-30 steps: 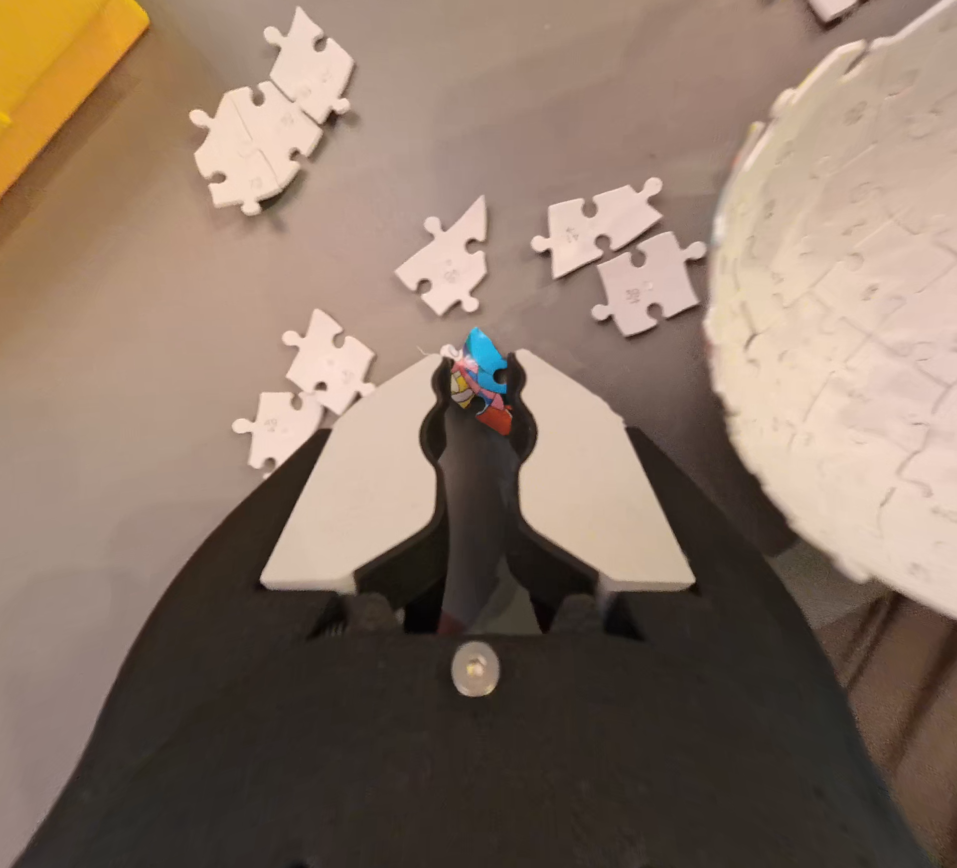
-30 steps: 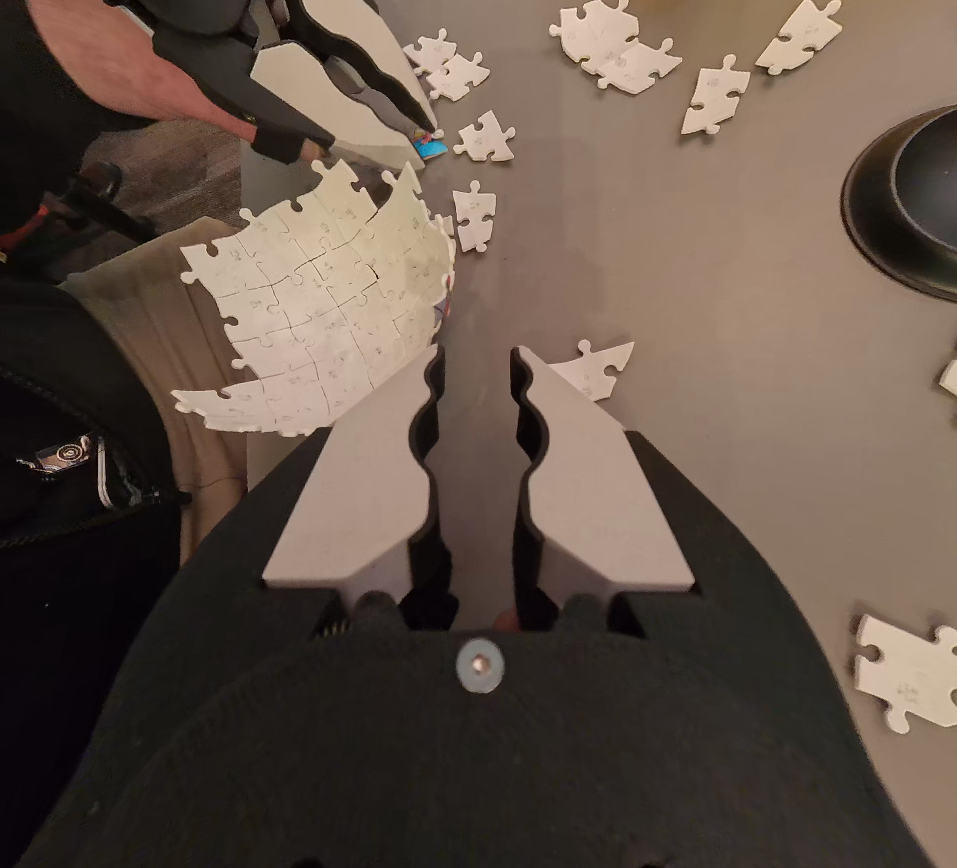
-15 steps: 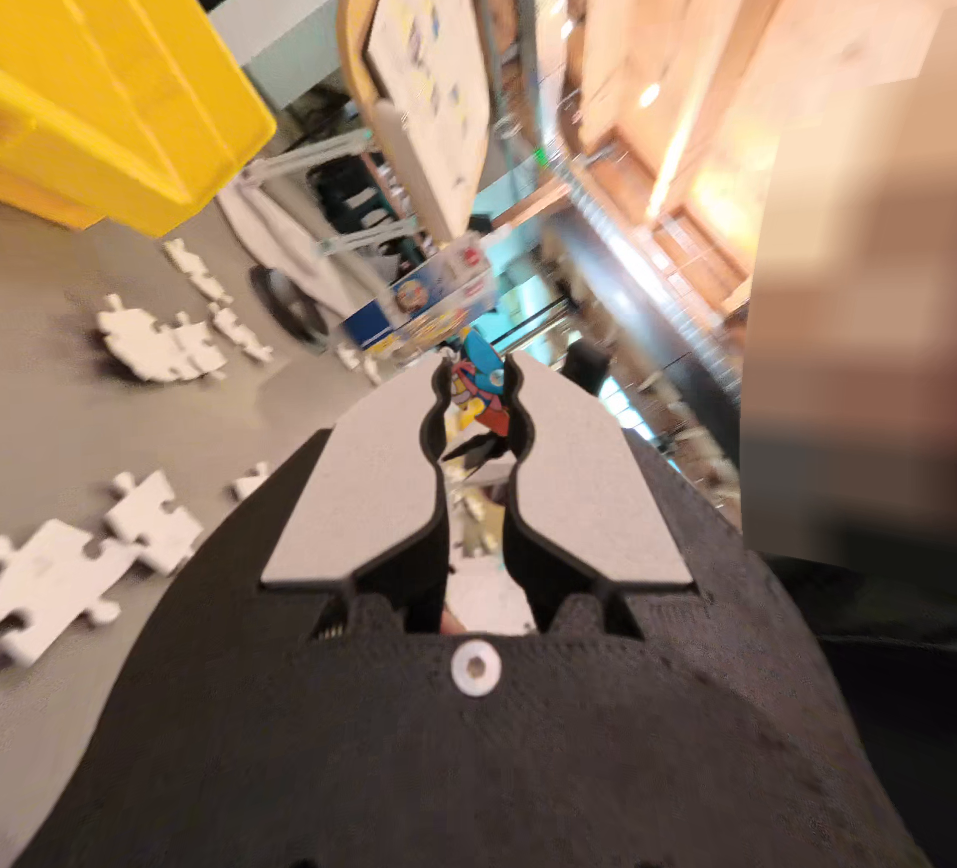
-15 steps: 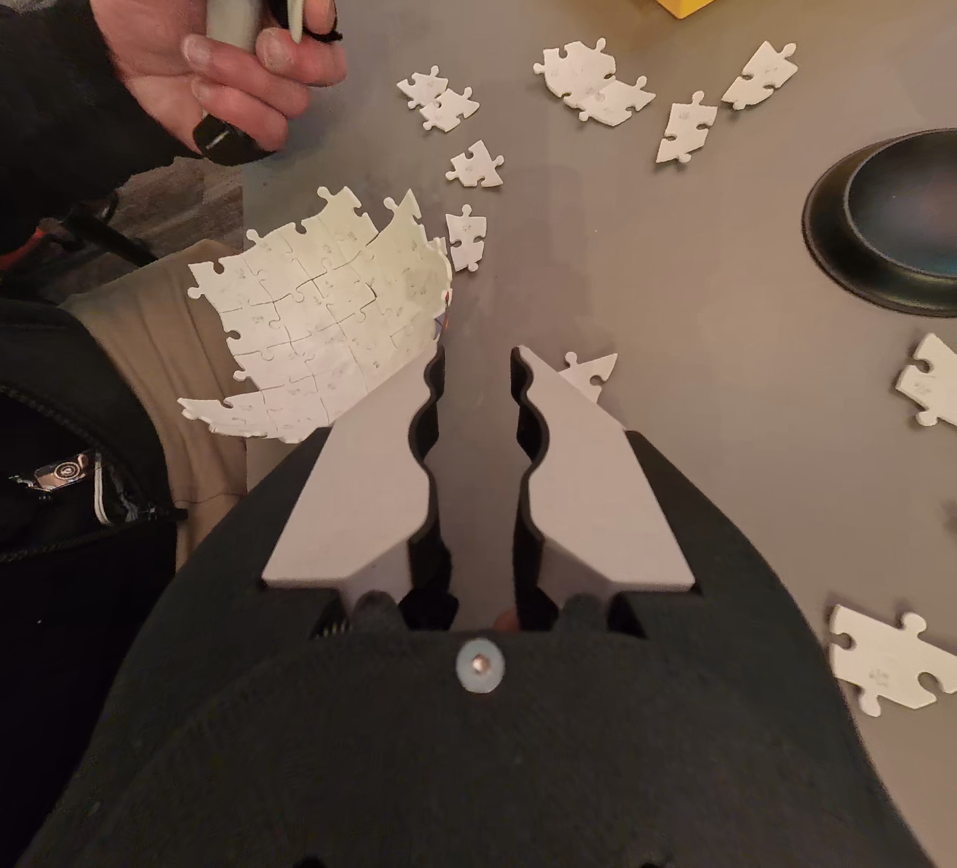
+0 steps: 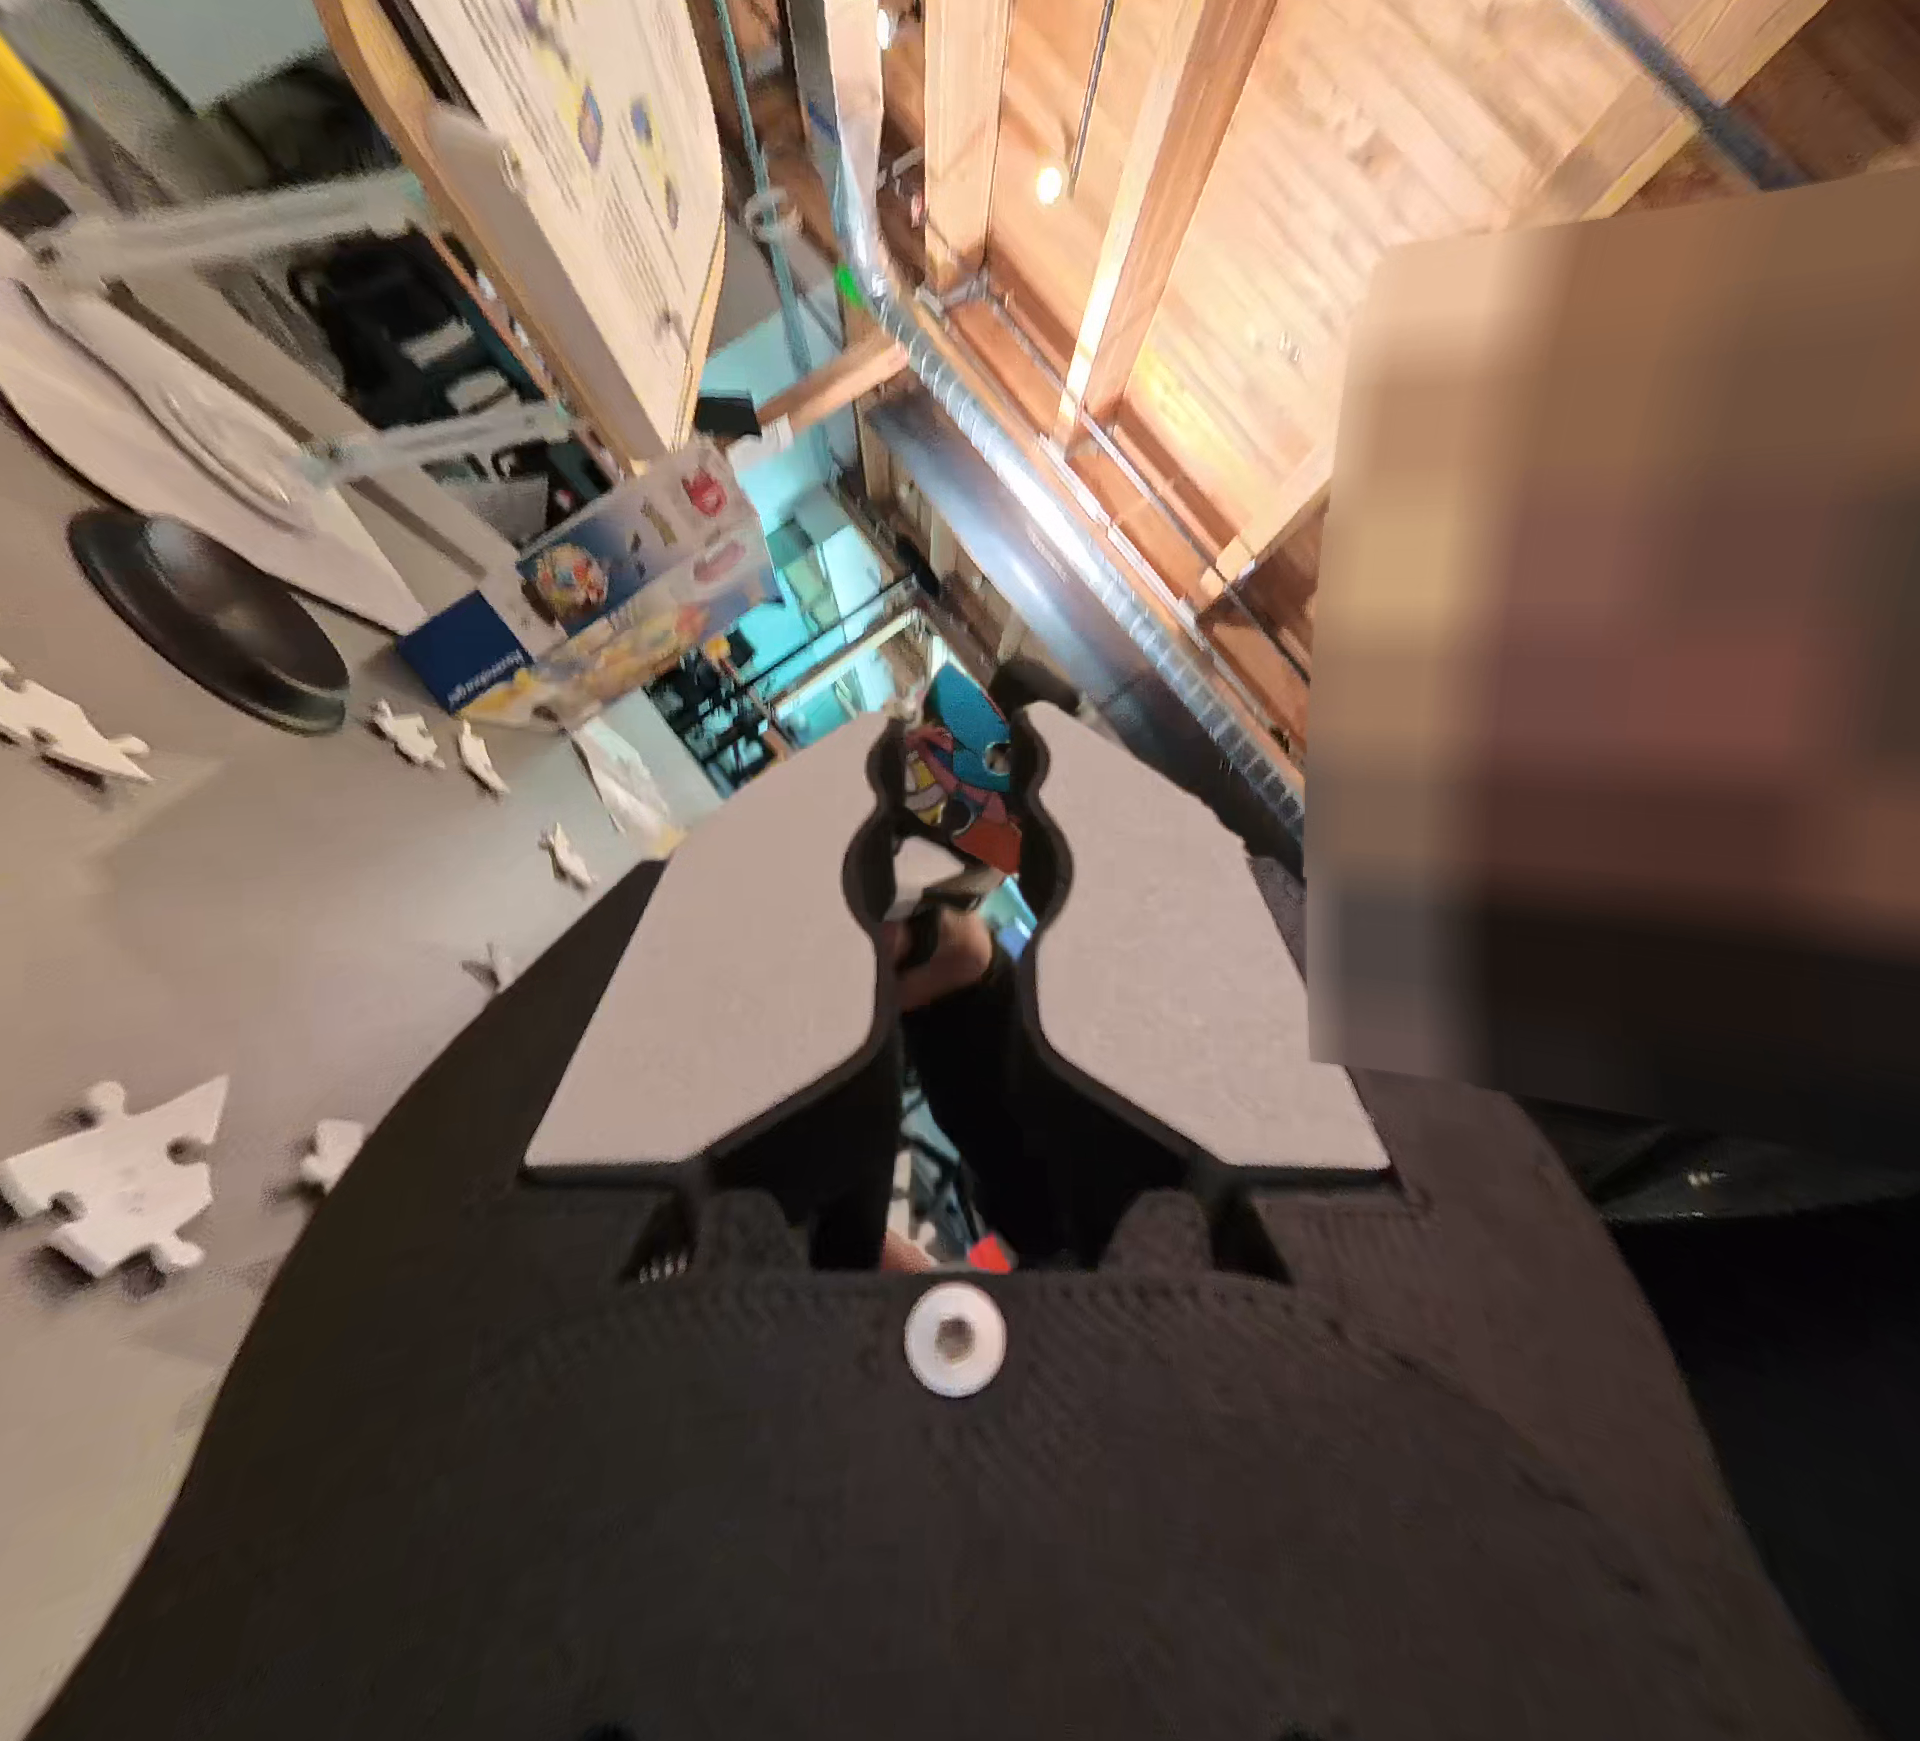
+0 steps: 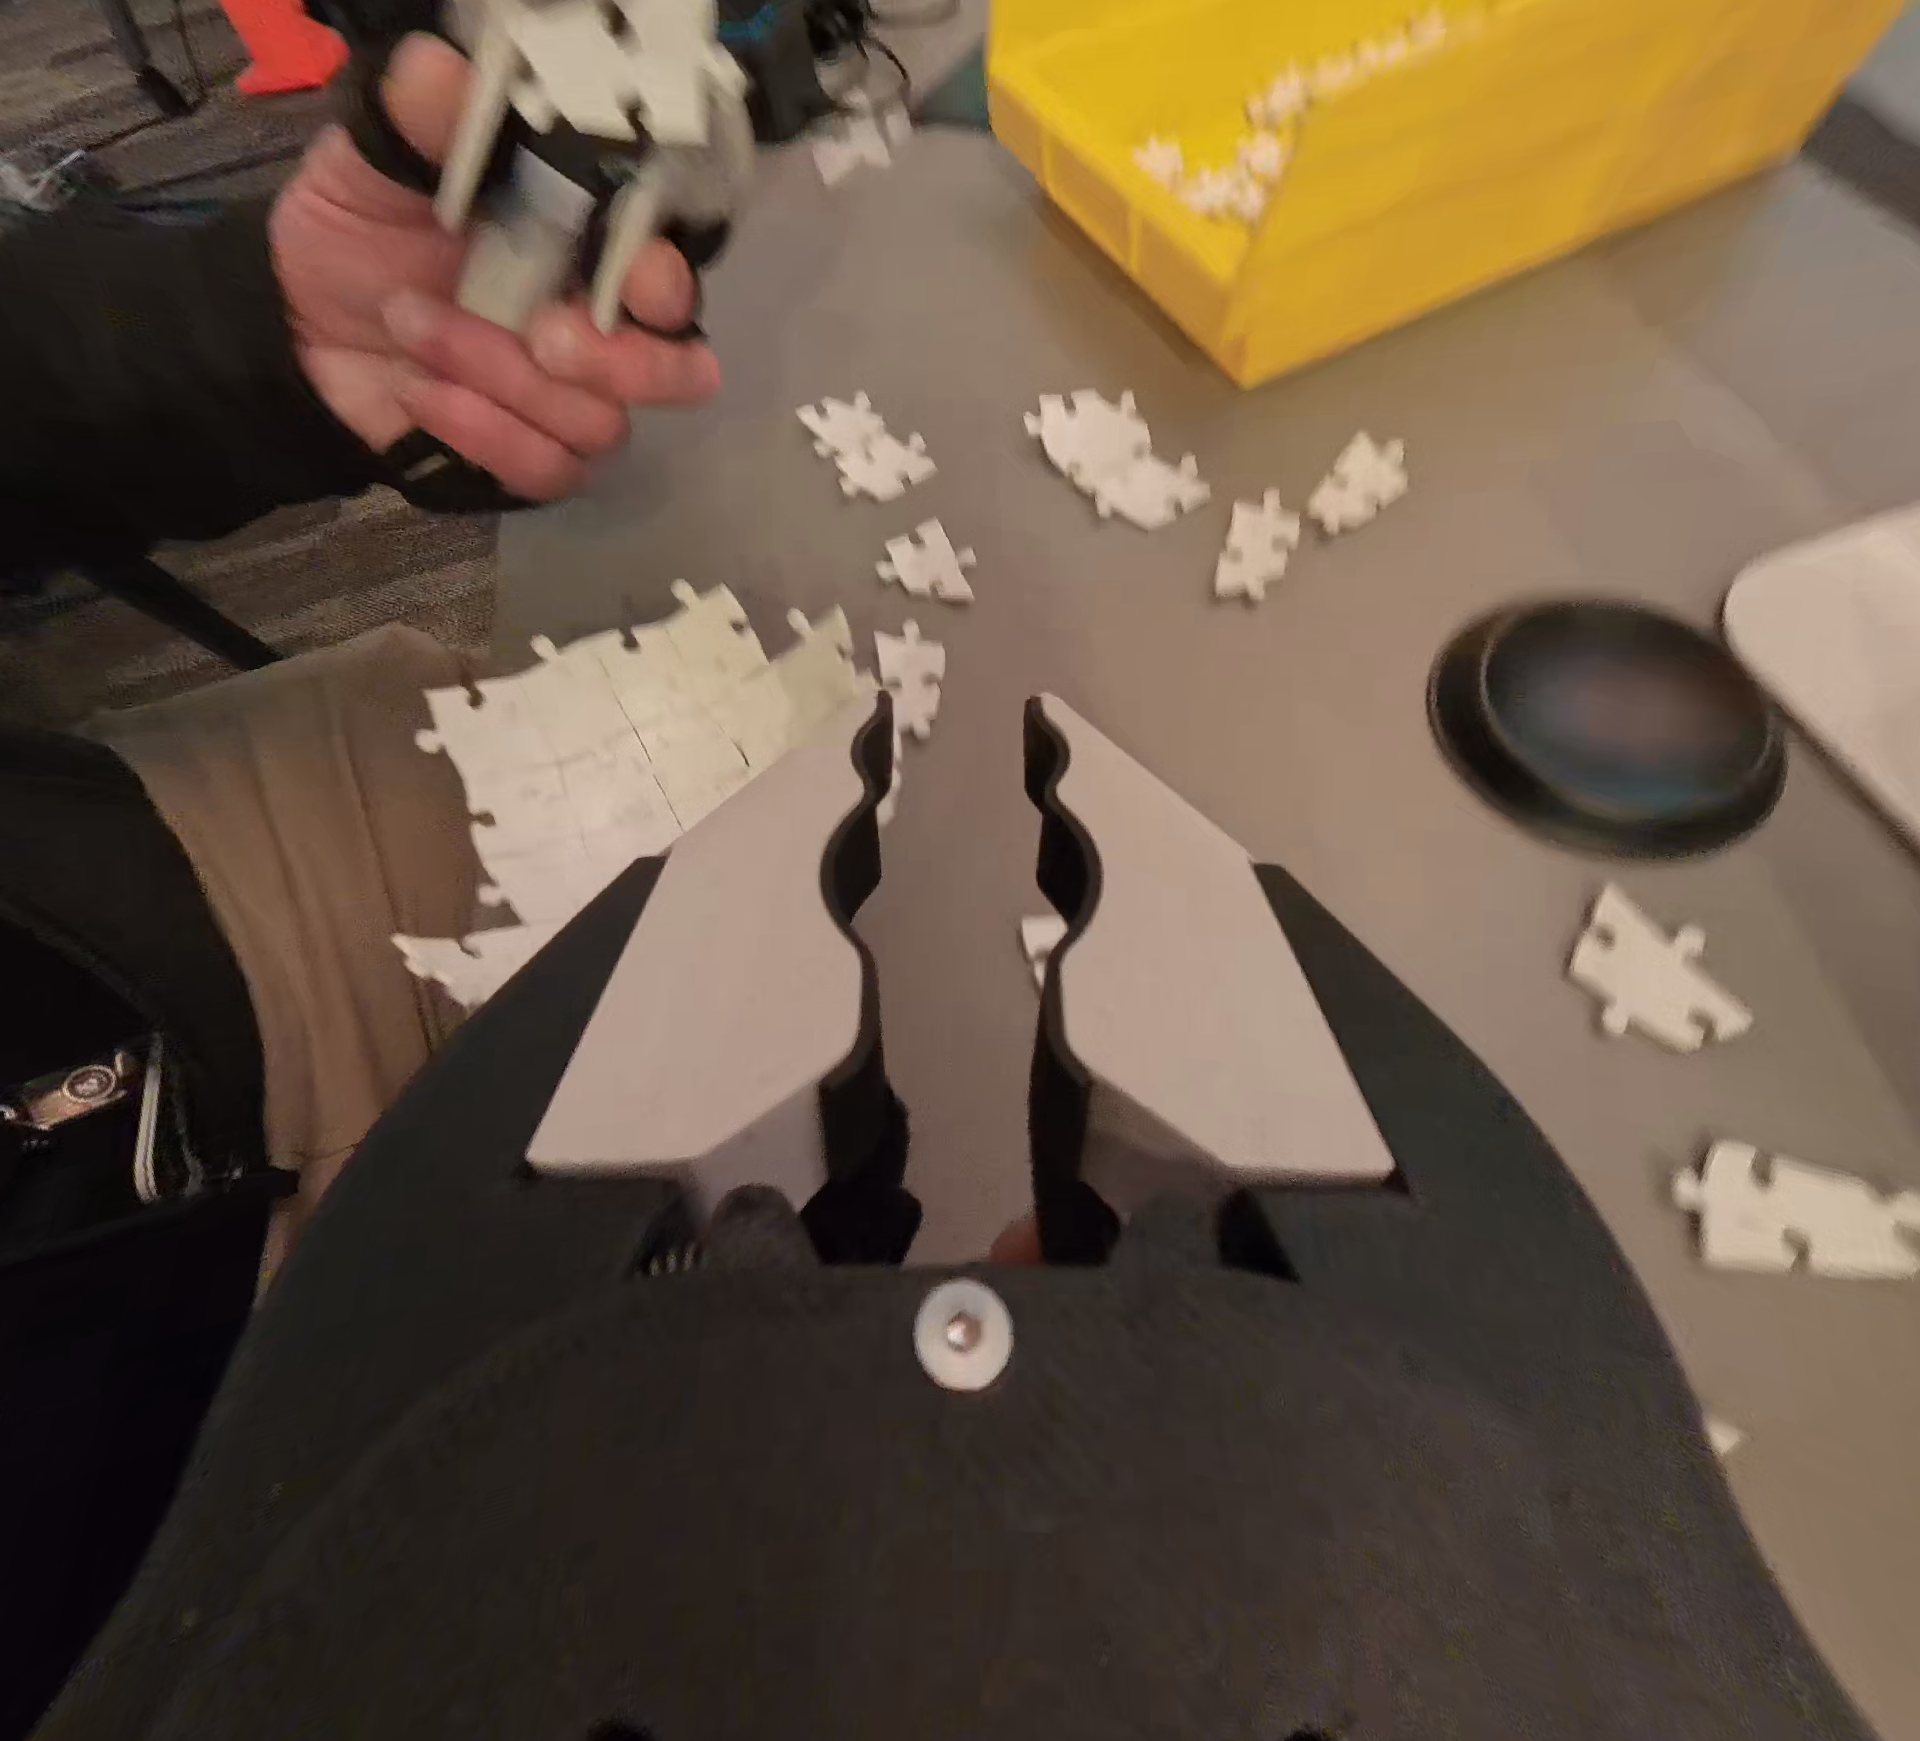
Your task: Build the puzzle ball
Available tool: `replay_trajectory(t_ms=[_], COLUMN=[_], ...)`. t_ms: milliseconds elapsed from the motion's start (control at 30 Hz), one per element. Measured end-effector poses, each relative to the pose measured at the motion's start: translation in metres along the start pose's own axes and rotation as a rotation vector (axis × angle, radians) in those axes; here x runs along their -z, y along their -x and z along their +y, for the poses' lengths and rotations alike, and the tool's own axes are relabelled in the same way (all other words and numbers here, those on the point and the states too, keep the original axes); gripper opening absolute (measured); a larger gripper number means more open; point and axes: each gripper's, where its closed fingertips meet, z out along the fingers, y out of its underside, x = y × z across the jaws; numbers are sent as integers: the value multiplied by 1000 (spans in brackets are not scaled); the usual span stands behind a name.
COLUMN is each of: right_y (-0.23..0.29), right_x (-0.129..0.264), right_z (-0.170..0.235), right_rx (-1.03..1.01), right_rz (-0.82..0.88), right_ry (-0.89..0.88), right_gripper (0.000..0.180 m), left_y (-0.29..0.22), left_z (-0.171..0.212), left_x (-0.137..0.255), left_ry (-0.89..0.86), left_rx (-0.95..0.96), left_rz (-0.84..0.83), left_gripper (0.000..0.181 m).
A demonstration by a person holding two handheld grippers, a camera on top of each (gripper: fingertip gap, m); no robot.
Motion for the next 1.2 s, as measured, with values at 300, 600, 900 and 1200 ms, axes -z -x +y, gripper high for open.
replay_trajectory(t_ms=[300, 600, 900, 1200], right_y=[54, 66, 61, 47], right_x=[-11, -25, -24, -25], right_z=[-84, -73, -75, -72], right_rx=[538, 807, 683, -6], right_rz=[-101, -197, -183, -337], right_ry=[-27, 134, 94, -92], right_gripper=[19, 13, 0, 0], left_y=[-6, -13, -9, 5], left_z=[49, 70, 62, 31], left_x=[-47, -51, -58, -45], left_ry=[411, 656, 649, 492], left_rx=[13, 13, 43, -146], left_rz=[-48, -56, -83, -192], left_gripper=[19, 19, 19, 33])
